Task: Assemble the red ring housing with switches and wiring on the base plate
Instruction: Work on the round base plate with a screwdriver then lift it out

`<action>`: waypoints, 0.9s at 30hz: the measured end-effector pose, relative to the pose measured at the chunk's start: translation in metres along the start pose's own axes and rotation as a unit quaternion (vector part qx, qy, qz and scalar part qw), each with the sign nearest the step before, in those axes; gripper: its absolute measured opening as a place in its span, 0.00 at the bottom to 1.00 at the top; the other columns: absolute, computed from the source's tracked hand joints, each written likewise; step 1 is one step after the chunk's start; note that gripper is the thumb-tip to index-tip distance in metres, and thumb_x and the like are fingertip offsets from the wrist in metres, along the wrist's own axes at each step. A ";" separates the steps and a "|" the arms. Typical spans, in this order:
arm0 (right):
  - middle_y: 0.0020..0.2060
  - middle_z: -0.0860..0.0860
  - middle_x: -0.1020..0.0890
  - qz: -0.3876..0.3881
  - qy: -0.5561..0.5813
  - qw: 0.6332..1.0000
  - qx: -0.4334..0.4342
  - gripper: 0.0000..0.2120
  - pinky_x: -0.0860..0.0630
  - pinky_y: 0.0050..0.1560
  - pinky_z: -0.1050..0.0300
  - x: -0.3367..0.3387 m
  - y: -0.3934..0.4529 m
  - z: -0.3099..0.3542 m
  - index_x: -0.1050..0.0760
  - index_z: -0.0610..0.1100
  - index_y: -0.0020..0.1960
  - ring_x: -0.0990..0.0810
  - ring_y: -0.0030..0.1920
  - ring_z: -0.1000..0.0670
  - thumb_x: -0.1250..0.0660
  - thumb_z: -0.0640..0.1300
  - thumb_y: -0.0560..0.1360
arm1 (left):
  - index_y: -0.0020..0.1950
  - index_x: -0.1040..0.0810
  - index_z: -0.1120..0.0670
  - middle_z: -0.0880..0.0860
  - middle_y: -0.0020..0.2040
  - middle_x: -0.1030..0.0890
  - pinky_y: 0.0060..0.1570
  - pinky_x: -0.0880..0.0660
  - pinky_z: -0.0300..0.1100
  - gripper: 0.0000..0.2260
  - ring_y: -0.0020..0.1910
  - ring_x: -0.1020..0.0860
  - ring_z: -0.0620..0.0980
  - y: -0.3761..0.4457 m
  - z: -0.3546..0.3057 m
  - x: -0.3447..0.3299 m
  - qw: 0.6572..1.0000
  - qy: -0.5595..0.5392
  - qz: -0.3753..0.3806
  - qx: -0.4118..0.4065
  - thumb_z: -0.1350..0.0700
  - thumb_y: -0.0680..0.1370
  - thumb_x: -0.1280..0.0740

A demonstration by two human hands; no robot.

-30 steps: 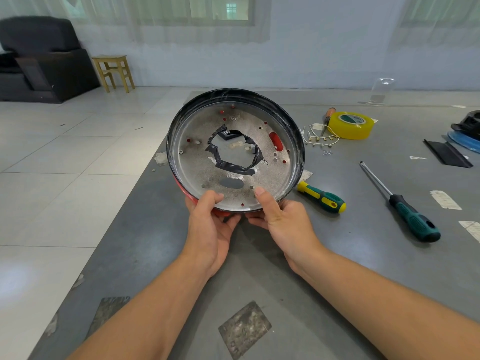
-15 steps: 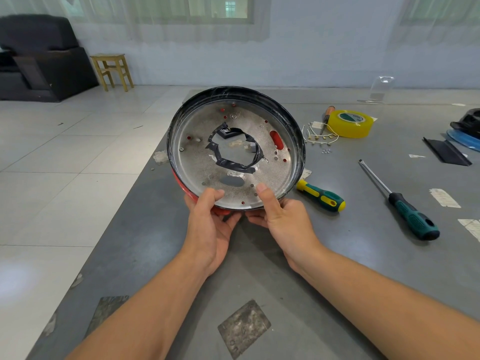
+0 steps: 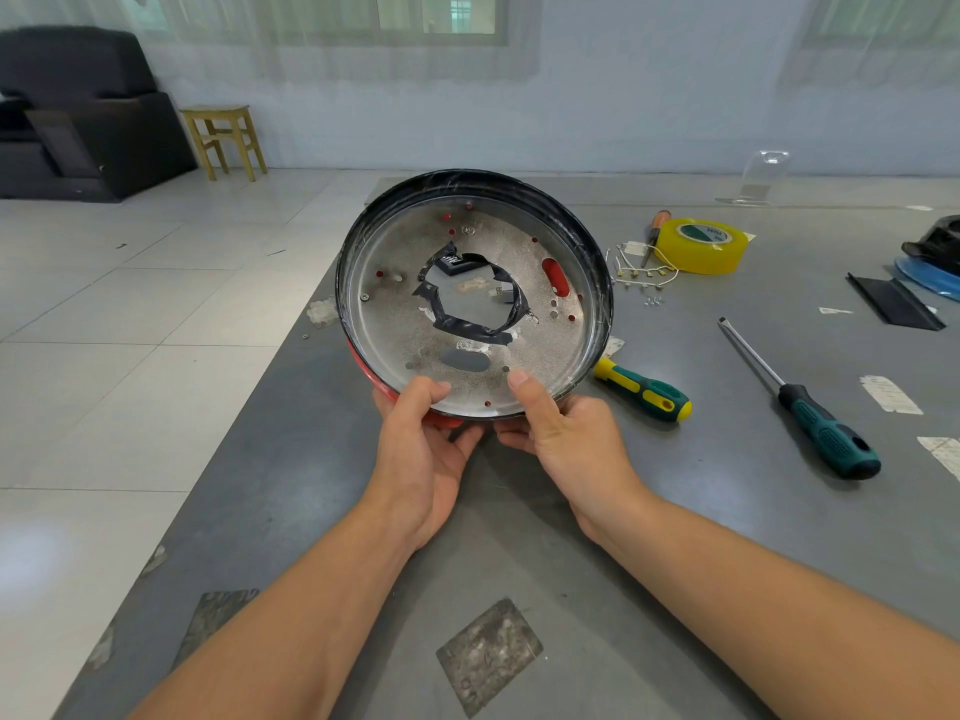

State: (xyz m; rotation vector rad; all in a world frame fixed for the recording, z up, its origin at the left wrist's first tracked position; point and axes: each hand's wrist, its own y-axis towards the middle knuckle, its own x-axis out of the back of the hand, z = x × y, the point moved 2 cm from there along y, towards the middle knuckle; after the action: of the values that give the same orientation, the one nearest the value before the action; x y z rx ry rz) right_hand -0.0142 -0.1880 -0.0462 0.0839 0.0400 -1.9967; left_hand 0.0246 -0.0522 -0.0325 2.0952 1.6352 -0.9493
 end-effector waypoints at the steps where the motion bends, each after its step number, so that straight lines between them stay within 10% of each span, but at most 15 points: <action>1: 0.45 0.51 0.11 -0.001 -0.001 1.000 -0.001 0.15 0.15 0.52 0.48 0.000 0.000 0.000 0.15 0.47 0.49 0.12 0.46 0.50 0.29 0.59 0.77 | 0.79 0.35 0.58 0.61 0.70 0.20 0.66 0.21 0.54 0.37 0.71 0.23 0.62 0.000 0.000 0.000 1.000 -0.001 0.000 0.001 0.58 0.70 0.34; 14: 0.43 0.51 0.11 -0.010 -0.032 0.999 -0.002 0.16 0.15 0.53 0.45 0.000 -0.001 0.002 0.16 0.48 0.48 0.12 0.45 0.50 0.29 0.61 0.76 | 0.77 0.33 0.58 0.63 0.68 0.20 0.56 0.16 0.51 0.36 0.67 0.20 0.62 -0.001 0.000 0.000 0.999 -0.004 -0.030 -0.011 0.58 0.69 0.34; 22: 0.30 0.52 0.15 0.021 -0.129 0.991 0.004 0.37 0.18 0.58 0.43 0.003 -0.002 0.007 0.19 0.54 0.28 0.12 0.42 0.52 0.42 0.87 0.59 | 0.74 0.27 0.56 0.63 0.66 0.18 0.53 0.15 0.53 0.32 0.64 0.18 0.62 0.002 -0.003 0.006 0.996 0.009 -0.090 -0.010 0.57 0.68 0.35; 27: 0.41 0.54 0.16 -0.023 -0.258 0.961 0.096 0.35 0.18 0.48 0.51 0.020 -0.003 0.012 0.30 0.56 0.48 0.15 0.42 0.57 0.46 0.86 0.64 | 0.70 0.24 0.58 0.64 0.63 0.16 0.53 0.16 0.59 0.22 0.61 0.16 0.64 0.003 -0.005 0.012 0.994 0.006 -0.106 -0.004 0.61 0.75 0.39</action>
State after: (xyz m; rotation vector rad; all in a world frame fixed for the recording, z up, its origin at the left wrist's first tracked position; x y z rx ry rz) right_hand -0.0257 -0.2060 -0.0363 -0.3167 -0.4914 -2.0085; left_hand 0.0309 -0.0411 -0.0375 1.9536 1.8941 -0.9916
